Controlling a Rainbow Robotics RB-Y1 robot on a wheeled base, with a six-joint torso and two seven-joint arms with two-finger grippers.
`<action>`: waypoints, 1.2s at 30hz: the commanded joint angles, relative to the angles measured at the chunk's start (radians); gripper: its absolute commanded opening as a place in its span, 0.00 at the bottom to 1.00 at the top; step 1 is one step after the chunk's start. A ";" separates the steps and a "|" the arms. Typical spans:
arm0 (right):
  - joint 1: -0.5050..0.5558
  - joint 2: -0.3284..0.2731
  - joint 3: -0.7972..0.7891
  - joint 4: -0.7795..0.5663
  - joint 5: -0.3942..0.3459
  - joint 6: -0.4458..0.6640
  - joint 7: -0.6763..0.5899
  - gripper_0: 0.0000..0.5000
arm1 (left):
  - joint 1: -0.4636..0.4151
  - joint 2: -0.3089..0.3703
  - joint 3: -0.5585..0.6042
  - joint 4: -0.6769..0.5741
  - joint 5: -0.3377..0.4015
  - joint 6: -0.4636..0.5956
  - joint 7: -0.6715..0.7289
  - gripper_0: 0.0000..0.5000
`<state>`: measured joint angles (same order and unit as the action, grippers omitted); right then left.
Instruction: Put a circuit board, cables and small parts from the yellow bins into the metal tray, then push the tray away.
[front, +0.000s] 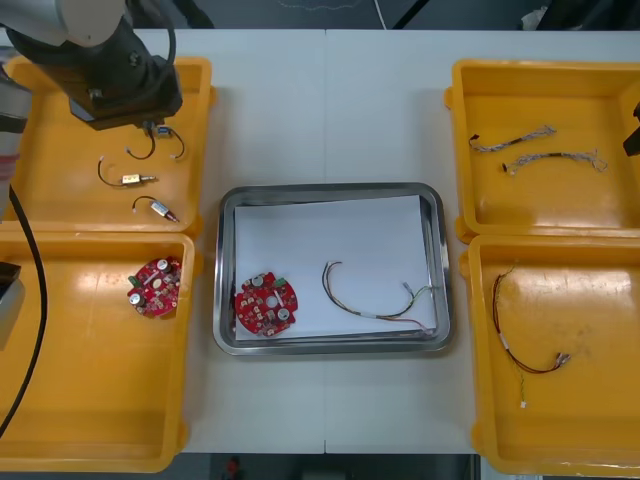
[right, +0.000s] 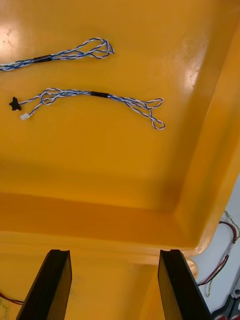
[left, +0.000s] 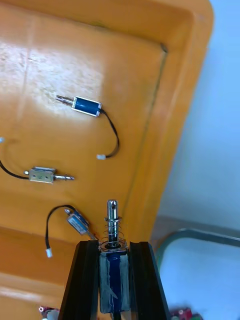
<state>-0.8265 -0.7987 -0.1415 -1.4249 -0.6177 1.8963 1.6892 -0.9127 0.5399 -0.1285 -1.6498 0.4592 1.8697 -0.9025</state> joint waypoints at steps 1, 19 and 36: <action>-0.086 -0.014 0.008 0.081 0.010 -0.062 0.017 1.00 | 0.002 -0.049 -0.091 -0.074 0.015 0.032 0.037 0.00; -0.235 0.113 0.008 0.339 0.118 -0.198 -0.500 1.00 | 0.066 -0.106 -0.365 -0.064 0.059 -0.127 0.036 0.00; -0.326 0.193 0.008 0.578 0.214 -0.356 -0.945 1.00 | 0.181 -0.052 -0.480 -0.059 -0.004 -0.290 0.017 0.00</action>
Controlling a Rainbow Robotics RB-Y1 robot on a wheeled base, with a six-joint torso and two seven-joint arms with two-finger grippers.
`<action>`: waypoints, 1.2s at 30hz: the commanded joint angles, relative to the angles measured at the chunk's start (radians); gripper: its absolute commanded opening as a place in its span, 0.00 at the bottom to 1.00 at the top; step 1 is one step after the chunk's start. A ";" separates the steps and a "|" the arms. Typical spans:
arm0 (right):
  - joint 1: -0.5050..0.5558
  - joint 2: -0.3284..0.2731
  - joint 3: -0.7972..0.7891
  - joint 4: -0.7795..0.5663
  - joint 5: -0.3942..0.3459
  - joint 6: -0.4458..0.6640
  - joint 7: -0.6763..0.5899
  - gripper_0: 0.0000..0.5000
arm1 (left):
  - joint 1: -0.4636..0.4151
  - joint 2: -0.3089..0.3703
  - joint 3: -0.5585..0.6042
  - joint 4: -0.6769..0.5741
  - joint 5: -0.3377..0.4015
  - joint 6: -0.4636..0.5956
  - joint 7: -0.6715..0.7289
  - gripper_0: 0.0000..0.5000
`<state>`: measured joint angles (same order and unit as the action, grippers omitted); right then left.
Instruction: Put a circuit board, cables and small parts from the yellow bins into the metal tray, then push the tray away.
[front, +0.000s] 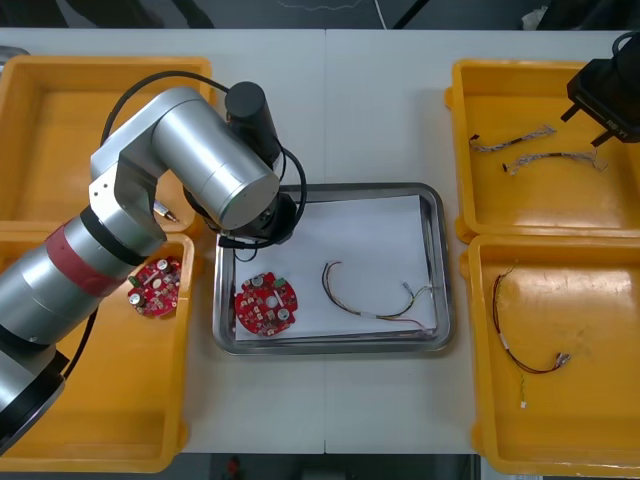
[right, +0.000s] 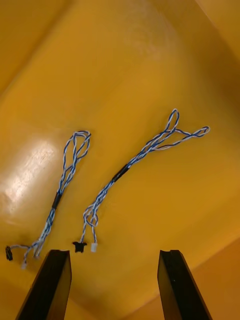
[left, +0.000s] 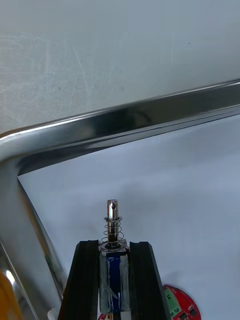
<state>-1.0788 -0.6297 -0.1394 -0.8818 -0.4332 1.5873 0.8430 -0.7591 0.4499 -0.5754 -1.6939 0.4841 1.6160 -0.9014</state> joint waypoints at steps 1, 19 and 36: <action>-0.073 0.030 0.006 0.044 0.036 -0.059 -0.119 1.00 | 0.032 0.041 -0.037 -0.015 -0.030 -0.044 0.016 0.00; -0.081 0.073 -0.002 0.245 0.096 -0.263 -0.312 1.00 | 0.040 0.049 -0.001 -0.018 -0.027 -0.056 0.022 1.00; -0.081 0.100 -0.062 0.319 0.088 -0.345 -0.354 1.00 | -0.042 0.033 0.203 -0.135 0.037 0.193 0.068 1.00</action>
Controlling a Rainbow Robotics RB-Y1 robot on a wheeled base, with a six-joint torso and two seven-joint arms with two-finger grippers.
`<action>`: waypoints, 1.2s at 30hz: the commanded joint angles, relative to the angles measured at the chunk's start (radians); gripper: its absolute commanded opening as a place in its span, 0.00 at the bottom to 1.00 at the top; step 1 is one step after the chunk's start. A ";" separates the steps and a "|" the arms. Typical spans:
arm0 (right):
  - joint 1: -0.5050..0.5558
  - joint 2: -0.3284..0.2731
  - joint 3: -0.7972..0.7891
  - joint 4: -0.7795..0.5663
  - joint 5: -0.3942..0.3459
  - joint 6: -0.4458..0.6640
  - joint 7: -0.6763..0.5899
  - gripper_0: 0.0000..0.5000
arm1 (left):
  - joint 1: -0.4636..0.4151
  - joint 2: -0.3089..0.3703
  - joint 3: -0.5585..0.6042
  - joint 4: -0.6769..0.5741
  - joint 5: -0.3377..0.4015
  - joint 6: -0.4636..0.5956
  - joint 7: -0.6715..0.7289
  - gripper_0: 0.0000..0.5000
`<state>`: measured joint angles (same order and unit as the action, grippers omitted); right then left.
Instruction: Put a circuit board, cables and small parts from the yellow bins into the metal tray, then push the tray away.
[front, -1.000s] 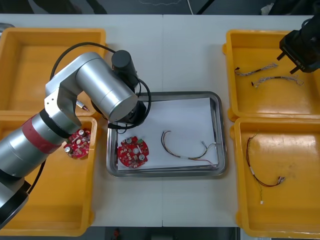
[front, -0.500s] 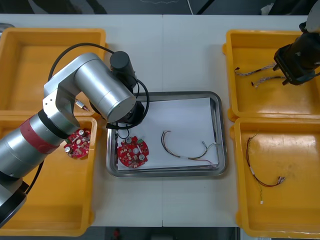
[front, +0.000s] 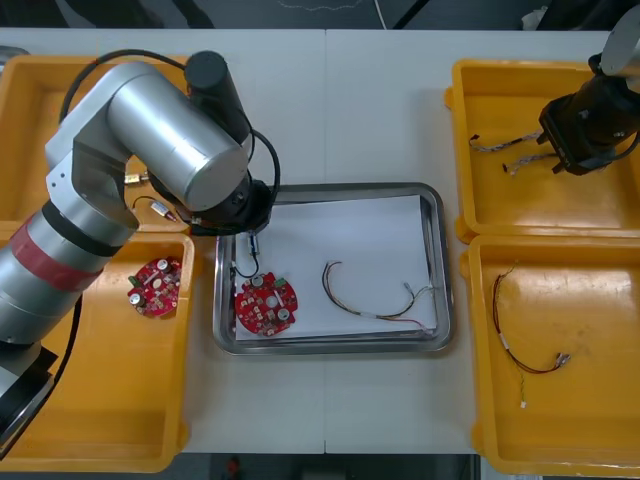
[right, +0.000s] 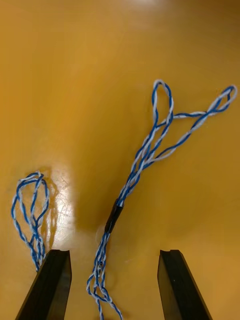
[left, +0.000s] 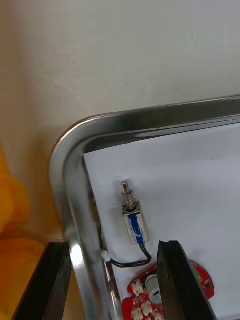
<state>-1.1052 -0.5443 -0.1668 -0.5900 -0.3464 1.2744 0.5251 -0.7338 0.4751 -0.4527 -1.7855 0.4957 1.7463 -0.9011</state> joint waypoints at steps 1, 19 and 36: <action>-0.054 0.015 -0.034 0.039 0.001 -0.043 -0.037 1.00 | -0.079 0.008 0.101 -0.043 0.027 0.087 0.073 1.00; -0.041 0.020 -0.027 0.147 0.006 -0.104 -0.039 1.00 | -0.200 0.069 0.401 0.158 -0.034 0.174 0.094 1.00; -0.022 0.020 -0.025 0.096 -0.013 -0.122 -0.007 0.00 | -0.268 0.073 0.552 0.456 -0.140 0.013 0.261 1.00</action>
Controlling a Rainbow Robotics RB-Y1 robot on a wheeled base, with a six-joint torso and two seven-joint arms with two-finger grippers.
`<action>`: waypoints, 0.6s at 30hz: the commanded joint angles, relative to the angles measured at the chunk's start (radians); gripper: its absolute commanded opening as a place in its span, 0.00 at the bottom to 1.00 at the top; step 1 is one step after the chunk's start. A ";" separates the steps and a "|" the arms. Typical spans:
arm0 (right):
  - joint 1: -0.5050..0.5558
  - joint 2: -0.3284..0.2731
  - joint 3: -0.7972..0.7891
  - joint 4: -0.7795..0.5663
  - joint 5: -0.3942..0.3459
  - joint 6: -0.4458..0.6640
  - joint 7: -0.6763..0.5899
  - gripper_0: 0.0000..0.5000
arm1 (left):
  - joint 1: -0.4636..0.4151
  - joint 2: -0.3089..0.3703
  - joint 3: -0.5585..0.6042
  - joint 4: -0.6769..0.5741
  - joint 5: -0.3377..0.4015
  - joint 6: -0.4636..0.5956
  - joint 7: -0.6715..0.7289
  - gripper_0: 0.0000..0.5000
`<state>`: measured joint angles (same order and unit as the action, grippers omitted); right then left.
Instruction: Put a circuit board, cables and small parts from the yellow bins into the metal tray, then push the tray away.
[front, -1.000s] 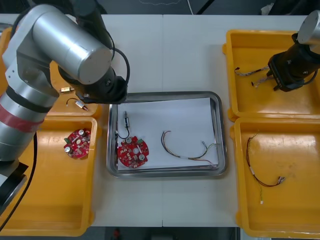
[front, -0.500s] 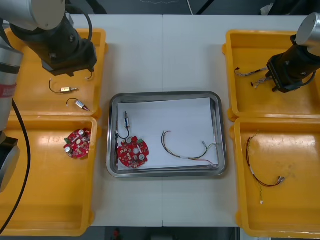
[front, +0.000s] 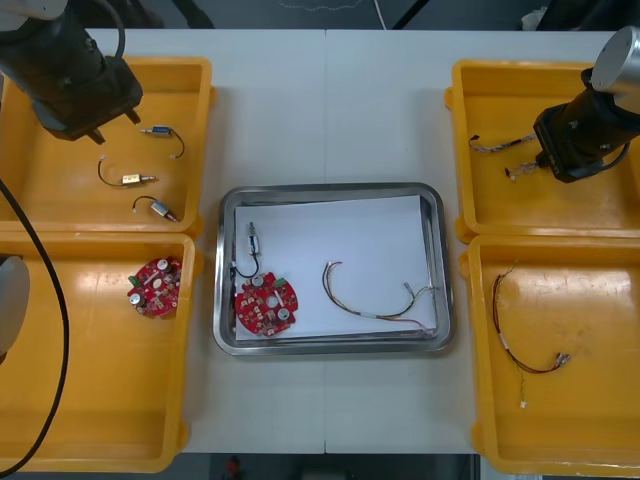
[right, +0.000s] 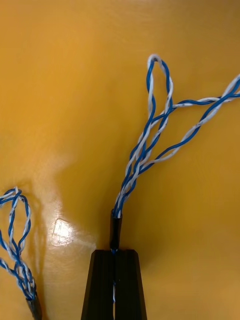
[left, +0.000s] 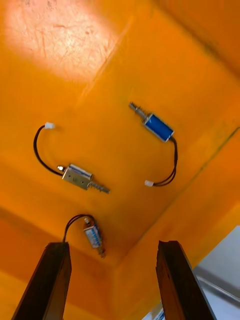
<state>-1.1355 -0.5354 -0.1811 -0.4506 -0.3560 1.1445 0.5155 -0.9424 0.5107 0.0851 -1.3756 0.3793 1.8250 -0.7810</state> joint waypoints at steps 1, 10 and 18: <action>0.008 0.008 -0.011 -0.056 0.000 0.018 0.006 0.00 | -0.059 0.037 0.015 0.055 -0.026 -0.073 0.141 1.00; 0.010 -0.032 -0.011 -0.339 0.032 0.345 0.126 0.00 | -0.059 0.037 0.004 0.208 -0.031 -0.185 0.175 1.00; 0.022 -0.060 -0.024 -0.533 0.037 0.613 0.287 0.00 | -0.058 0.035 -0.033 0.299 -0.025 -0.254 0.192 1.00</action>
<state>-1.1232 -0.5493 -0.1811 -0.8910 -0.3292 1.6975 0.7556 -0.9487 0.5109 0.0789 -1.1001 0.3605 1.6044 -0.6202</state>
